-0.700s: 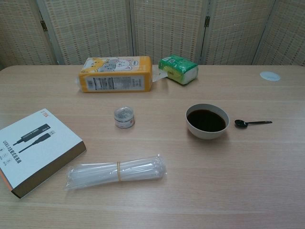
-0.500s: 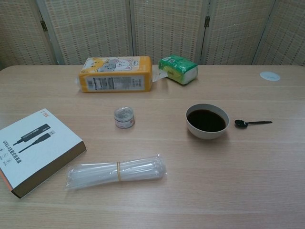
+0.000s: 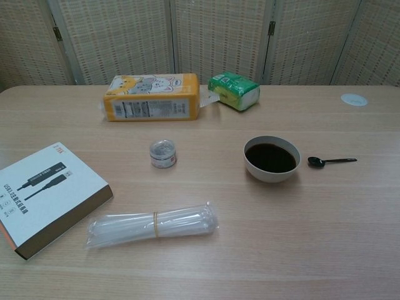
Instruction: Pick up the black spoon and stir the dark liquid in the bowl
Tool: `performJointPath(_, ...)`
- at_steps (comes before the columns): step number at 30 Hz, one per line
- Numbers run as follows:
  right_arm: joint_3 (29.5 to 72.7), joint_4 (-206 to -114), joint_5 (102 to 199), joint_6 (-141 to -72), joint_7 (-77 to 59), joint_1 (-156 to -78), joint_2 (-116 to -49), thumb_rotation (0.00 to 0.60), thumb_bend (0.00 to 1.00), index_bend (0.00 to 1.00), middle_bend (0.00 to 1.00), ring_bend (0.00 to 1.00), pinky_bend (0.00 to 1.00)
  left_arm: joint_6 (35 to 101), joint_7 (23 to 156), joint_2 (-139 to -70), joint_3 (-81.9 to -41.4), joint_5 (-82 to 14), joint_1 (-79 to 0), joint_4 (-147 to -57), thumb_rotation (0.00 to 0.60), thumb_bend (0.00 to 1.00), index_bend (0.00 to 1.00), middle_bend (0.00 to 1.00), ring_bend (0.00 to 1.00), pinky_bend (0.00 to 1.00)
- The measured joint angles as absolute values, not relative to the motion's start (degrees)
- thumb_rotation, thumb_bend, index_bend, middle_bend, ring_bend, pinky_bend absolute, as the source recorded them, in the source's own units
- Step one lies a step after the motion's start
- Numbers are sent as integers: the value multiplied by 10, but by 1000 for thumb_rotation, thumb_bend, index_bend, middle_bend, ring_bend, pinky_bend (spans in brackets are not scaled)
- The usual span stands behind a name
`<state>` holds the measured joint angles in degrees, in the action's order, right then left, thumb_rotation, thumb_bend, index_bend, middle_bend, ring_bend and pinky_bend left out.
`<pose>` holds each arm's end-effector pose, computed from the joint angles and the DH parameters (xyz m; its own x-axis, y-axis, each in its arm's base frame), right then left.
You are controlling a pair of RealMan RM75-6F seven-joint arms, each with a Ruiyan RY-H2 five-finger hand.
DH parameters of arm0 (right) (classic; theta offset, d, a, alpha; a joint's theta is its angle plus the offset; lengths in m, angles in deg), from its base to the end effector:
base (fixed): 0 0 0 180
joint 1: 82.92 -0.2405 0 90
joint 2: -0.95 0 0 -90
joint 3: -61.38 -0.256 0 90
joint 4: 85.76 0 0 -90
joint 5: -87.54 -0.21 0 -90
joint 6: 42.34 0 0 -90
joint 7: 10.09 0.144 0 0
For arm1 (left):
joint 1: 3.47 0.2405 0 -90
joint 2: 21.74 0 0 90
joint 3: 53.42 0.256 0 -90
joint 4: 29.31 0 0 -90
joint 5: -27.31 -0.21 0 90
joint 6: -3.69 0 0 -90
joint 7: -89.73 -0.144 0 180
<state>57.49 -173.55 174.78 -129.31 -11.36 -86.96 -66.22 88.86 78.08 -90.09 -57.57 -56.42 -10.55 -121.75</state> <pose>-0.3184 -0.1809 0.1550 0.4388 0.0449 0.8975 -0.8981 -0.0123 0.4397 -0.2998 0.1968 0.1405 0.5042 -0.0298 0.8631 0.8634 -0.0051 -0.5045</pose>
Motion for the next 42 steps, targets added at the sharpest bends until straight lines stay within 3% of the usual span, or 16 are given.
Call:
performJointPath(6, 573, -1730, 1745, -1292, -112, -871, -670, 600, 183, 117, 267, 233, 216, 889, 788, -900, -576, -566, -106, -1219, 600, 184, 227, 146, 119, 142)
performJointPath(8, 571, -1726, 1747, -1294, -114, -872, -674, 600, 197, 130, 302, 285, 247, 890, 790, -899, -575, -567, -105, -1221, 600, 184, 227, 146, 119, 142)
performJointPath(13, 565, -1722, 1747, -1285, -126, -883, -681, 600, 235, 150, 425, 530, 499, 892, 794, -900, -573, -570, -104, -1219, 600, 184, 228, 148, 119, 142)
performJointPath(18, 563, -1718, 1751, -1262, -146, -903, -693, 600, 340, 171, 539, 707, 673, 889, 798, -902, -571, -565, -102, -1214, 600, 184, 229, 148, 119, 142)
performJointPath(24, 558, -1714, 1741, -1208, -157, -933, -703, 600, 509, 243, 796, 948, 910, 892, 803, -902, -569, -564, -97, -1210, 600, 184, 229, 149, 119, 142)
performJointPath(29, 555, -1711, 1717, -1130, -165, -969, -709, 600, 605, 268, 889, 1000, 998, 892, 805, -900, -567, -564, -95, -1209, 600, 184, 230, 149, 119, 142)
performJointPath(34, 553, -1712, 1681, -1042, -196, -1016, -717, 600, 671, 272, 928, 1000, 1000, 896, 806, -895, -567, -562, -92, -1211, 600, 184, 230, 150, 119, 142)
performJointPath(42, 544, -1683, 1625, -969, -224, -1069, -745, 600, 724, 272, 941, 1000, 1000, 894, 809, -895, -566, -562, -90, -1211, 600, 184, 230, 150, 119, 142)
